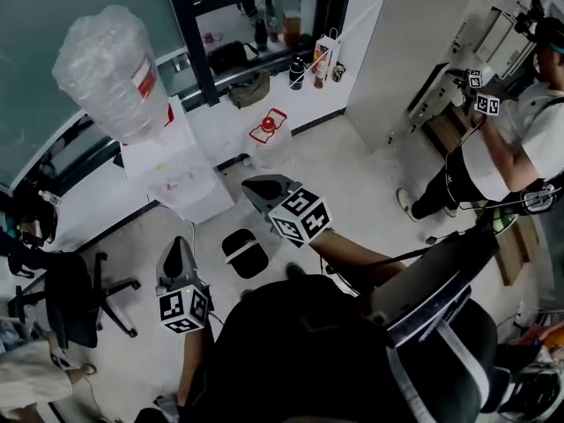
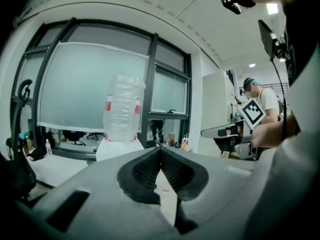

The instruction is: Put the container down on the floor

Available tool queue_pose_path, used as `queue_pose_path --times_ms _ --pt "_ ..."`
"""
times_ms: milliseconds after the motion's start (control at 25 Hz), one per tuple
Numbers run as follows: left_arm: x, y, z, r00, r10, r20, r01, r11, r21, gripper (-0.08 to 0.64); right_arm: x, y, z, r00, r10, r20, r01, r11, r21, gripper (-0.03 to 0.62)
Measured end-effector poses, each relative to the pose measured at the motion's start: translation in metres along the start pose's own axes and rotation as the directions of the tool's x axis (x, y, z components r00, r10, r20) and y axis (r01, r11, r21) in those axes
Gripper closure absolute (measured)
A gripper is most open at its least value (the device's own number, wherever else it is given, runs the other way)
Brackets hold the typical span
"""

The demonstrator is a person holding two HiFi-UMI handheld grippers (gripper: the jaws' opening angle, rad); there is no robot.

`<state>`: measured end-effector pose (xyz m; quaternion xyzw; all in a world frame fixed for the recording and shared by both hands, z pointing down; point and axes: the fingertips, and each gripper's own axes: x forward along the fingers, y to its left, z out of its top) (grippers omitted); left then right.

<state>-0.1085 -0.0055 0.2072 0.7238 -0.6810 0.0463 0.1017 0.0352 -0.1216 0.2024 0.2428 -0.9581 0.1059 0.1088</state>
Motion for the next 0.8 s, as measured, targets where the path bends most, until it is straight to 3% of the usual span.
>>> queue_pose_path --times_ms 800 --pt "0.0006 -0.0049 0.0042 0.999 -0.024 -0.035 0.024 1.0 -0.002 0.549 0.0026 0.0012 0.0063 1.0 0.012 0.003 -0.011 1.0 -0.013 0.584"
